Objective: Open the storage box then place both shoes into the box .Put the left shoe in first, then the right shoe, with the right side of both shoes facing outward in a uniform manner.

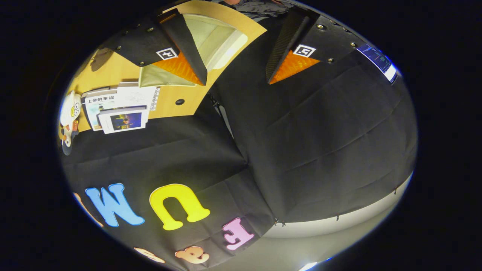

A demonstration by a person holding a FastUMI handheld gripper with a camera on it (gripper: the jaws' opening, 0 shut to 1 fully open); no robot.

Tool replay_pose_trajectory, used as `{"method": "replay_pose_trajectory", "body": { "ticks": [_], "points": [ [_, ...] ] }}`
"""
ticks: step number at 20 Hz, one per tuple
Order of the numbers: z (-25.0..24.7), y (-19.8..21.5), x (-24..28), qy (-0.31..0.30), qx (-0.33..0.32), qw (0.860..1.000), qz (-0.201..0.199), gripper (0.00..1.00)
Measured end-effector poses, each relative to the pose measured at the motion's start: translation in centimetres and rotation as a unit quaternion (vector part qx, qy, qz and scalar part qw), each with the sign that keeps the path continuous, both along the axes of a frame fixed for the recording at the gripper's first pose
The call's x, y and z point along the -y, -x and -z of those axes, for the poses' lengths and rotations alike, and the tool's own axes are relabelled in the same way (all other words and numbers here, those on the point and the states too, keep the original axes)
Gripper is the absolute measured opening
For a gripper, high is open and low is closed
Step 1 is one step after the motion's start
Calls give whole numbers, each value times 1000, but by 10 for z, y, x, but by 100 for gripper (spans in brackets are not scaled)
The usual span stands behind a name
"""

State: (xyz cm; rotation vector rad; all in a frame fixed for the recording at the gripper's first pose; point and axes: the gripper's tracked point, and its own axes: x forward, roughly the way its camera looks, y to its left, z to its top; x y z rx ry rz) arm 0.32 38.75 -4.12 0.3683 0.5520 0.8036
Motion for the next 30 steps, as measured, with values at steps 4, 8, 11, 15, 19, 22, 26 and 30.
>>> {"method": "replay_pose_trajectory", "body": {
  "ticks": [4, 8, 11, 15, 19, 22, 26, 30],
  "points": [
    [13, -11, 38, 28, 4, 999, 25, 97],
    [26, -23, 78, 56, 7, 997, 52, 97],
    [37, -30, 109, 75, 5, 995, 72, 97],
    [54, -37, 149, 91, -7, 991, 100, 97],
    [71, -42, 190, 110, -19, 986, 127, 97],
    [91, -43, 220, 130, -25, 980, 146, 97],
    [122, -43, 256, 157, -41, 972, 170, 97],
    [153, -41, 277, 175, -58, 966, 182, 97]
  ]
}}
